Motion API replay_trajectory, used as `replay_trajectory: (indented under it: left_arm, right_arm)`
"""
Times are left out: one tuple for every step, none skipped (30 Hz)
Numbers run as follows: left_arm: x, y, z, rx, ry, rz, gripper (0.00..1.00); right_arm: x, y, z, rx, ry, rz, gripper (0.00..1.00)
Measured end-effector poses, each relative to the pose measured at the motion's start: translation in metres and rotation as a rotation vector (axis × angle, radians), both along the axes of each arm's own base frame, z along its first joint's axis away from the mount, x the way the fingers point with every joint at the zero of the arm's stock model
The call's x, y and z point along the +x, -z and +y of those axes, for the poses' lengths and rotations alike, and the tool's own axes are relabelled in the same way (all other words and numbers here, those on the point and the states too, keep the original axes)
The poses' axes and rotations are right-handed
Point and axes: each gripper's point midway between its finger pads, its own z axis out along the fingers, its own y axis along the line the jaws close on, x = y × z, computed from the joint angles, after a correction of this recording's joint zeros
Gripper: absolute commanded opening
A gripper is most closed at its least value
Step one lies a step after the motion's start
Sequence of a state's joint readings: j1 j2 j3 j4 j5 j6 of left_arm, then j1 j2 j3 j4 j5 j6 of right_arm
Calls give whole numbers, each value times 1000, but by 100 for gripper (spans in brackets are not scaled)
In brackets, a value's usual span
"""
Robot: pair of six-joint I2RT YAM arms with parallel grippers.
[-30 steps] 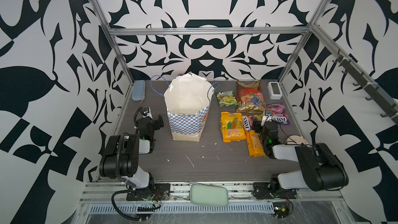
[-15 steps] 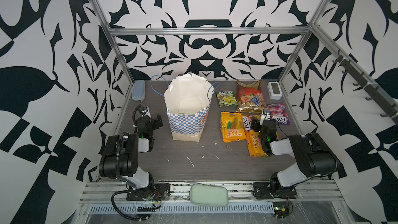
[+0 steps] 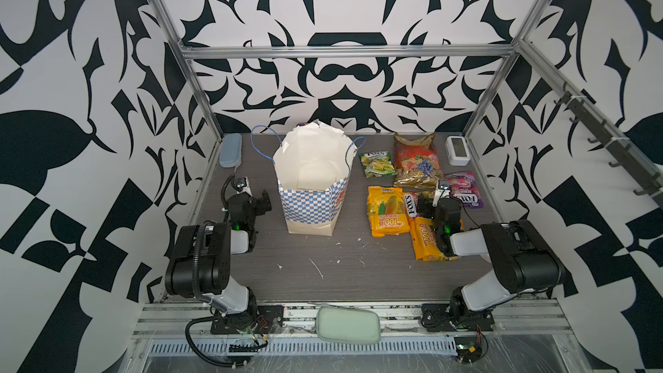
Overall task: Take the snacks out of the paper bag
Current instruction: Reset both arms
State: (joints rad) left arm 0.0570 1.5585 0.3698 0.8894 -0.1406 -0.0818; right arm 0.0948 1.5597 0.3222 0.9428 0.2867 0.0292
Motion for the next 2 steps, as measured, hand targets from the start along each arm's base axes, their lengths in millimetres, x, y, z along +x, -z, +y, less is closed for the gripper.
replay_trajectory:
  left_arm:
    - [0, 0, 0, -1, 0, 0, 99]
    - [0, 0, 0, 0, 0, 0, 99]
  right_arm:
    - [1, 0, 0, 1, -1, 0, 100]
    - [1, 0, 1, 1, -3, 0, 100]
